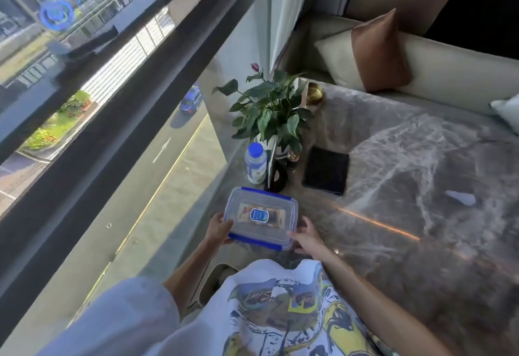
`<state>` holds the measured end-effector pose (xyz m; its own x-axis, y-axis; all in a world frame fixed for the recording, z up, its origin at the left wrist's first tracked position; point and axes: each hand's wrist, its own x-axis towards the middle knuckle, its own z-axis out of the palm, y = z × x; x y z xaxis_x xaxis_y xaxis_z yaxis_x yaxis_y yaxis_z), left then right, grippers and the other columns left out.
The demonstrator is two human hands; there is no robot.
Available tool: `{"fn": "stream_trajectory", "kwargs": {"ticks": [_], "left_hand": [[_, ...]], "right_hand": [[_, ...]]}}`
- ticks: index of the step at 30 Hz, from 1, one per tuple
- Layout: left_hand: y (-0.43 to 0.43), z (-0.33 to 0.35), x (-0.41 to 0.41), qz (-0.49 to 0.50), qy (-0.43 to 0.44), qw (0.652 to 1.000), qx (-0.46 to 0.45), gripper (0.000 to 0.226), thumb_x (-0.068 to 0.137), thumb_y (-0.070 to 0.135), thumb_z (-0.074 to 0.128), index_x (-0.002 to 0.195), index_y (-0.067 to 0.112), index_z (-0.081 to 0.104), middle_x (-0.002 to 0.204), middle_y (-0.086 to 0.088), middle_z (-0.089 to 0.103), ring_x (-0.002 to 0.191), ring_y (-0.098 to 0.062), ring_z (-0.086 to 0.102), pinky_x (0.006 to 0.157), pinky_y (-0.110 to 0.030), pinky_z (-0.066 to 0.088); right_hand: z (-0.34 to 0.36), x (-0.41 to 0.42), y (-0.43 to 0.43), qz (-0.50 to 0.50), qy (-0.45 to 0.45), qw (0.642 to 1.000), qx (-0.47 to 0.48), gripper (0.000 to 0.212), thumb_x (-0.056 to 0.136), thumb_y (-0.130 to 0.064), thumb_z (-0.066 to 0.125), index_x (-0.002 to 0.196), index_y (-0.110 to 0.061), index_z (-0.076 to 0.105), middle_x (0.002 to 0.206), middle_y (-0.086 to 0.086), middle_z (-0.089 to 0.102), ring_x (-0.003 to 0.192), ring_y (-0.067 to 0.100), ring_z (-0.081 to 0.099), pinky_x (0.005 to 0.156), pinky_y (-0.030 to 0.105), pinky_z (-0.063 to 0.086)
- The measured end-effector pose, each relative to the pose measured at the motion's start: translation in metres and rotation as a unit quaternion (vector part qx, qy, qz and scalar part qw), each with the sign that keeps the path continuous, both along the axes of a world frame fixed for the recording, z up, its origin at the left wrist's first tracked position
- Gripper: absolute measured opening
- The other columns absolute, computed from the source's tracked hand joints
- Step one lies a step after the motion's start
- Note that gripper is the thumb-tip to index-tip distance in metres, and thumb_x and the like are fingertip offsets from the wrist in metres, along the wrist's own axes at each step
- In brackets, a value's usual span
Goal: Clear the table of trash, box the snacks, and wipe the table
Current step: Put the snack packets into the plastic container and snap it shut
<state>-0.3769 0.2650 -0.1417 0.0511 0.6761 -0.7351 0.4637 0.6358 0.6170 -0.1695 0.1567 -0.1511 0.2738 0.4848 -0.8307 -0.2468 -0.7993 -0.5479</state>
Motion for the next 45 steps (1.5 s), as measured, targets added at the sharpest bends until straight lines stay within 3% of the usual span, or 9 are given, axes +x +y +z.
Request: {"fn": "stream_trajectory", "kwargs": {"ticks": [2,5,8,10,12,16,30,38,45], "left_hand": [[0.000,-0.004,0.001,-0.008,-0.001,1.000,0.015,0.049,0.092,0.018,0.054,0.136,0.001,0.043,0.120,-0.024,0.057,0.099,-0.034,0.061,0.083,-0.052,0.057],[0.001,-0.008,0.003,-0.012,0.007,1.000,0.023,0.042,0.097,0.010,0.046,0.138,0.003,0.043,0.127,-0.025,0.057,0.108,-0.043,0.062,0.087,-0.057,0.055],[-0.002,-0.008,0.005,-0.082,0.096,0.989,0.078,0.047,0.095,0.017,0.046,0.141,0.006,0.040,0.134,-0.023,0.054,0.119,-0.039,0.056,0.097,-0.054,0.051],[-0.008,-0.007,0.006,-0.165,0.212,0.948,0.168,0.054,0.095,0.026,0.046,0.145,0.011,0.033,0.146,-0.019,0.042,0.133,-0.037,0.042,0.110,-0.051,0.040],[-0.016,-0.006,0.008,-0.271,0.259,0.892,0.253,0.059,0.098,0.037,0.041,0.151,0.018,0.024,0.158,-0.013,0.025,0.147,-0.033,0.023,0.120,-0.048,0.025],[-0.026,-0.015,0.014,-0.426,0.261,0.832,0.241,0.068,0.098,0.051,0.036,0.155,0.032,0.005,0.165,-0.003,-0.006,0.152,-0.028,-0.012,0.123,-0.049,0.004],[-0.024,-0.017,0.013,-0.445,0.267,0.820,0.242,0.074,0.097,0.053,0.037,0.154,0.033,-0.005,0.164,-0.005,-0.016,0.150,-0.028,-0.021,0.124,-0.047,-0.002],[-0.026,-0.018,0.025,-0.439,0.289,0.822,0.221,0.075,0.099,0.039,0.044,0.155,0.028,-0.006,0.163,-0.007,-0.019,0.149,-0.030,-0.023,0.123,-0.051,-0.004],[-0.031,0.001,0.042,-0.415,0.326,0.826,0.198,0.077,0.096,0.034,0.052,0.155,0.027,0.002,0.164,-0.009,-0.006,0.152,-0.031,-0.010,0.123,-0.049,0.005]], "right_hand": [[0.001,0.000,0.002,-0.005,0.004,0.999,0.032,0.079,0.091,-0.002,0.062,0.154,-0.021,0.017,0.127,0.009,0.055,0.116,0.029,0.057,0.078,0.040,0.056],[-0.002,0.000,0.003,0.020,-0.004,0.998,0.053,0.072,0.091,0.003,0.060,0.151,-0.016,0.026,0.111,0.006,0.057,0.100,0.022,0.059,0.065,0.032,0.057],[0.001,-0.002,0.001,0.086,-0.084,0.989,0.082,0.066,0.091,-0.006,0.061,0.148,-0.022,0.033,0.130,0.007,0.057,0.116,0.023,0.058,0.095,0.044,0.053],[0.002,-0.002,-0.002,0.194,-0.223,0.948,0.117,0.067,0.090,-0.011,0.061,0.148,-0.026,0.032,0.143,0.004,0.046,0.131,0.023,0.048,0.107,0.042,0.044],[0.002,-0.004,-0.005,0.306,-0.333,0.883,0.126,0.076,0.091,-0.011,0.059,0.154,-0.023,0.019,0.160,0.003,0.020,0.146,0.025,0.027,0.117,0.039,0.033],[-0.005,-0.012,-0.009,0.435,-0.344,0.826,0.103,0.081,0.095,-0.017,0.058,0.157,-0.027,0.006,0.166,0.002,-0.007,0.153,0.027,-0.005,0.122,0.039,0.017],[-0.009,-0.024,-0.014,0.419,-0.388,0.816,0.087,0.082,0.095,-0.023,0.059,0.156,-0.032,0.006,0.165,-0.004,-0.008,0.153,0.024,-0.008,0.121,0.040,0.027],[-0.008,-0.025,-0.012,0.423,-0.393,0.813,0.079,0.083,0.094,-0.024,0.060,0.156,-0.032,0.006,0.166,-0.002,-0.006,0.153,0.026,-0.005,0.121,0.044,0.026],[-0.002,-0.015,-0.010,0.472,-0.387,0.788,0.083,0.084,0.093,-0.034,0.061,0.156,-0.027,0.006,0.165,0.001,-0.004,0.152,0.030,0.000,0.119,0.044,0.029]]}}
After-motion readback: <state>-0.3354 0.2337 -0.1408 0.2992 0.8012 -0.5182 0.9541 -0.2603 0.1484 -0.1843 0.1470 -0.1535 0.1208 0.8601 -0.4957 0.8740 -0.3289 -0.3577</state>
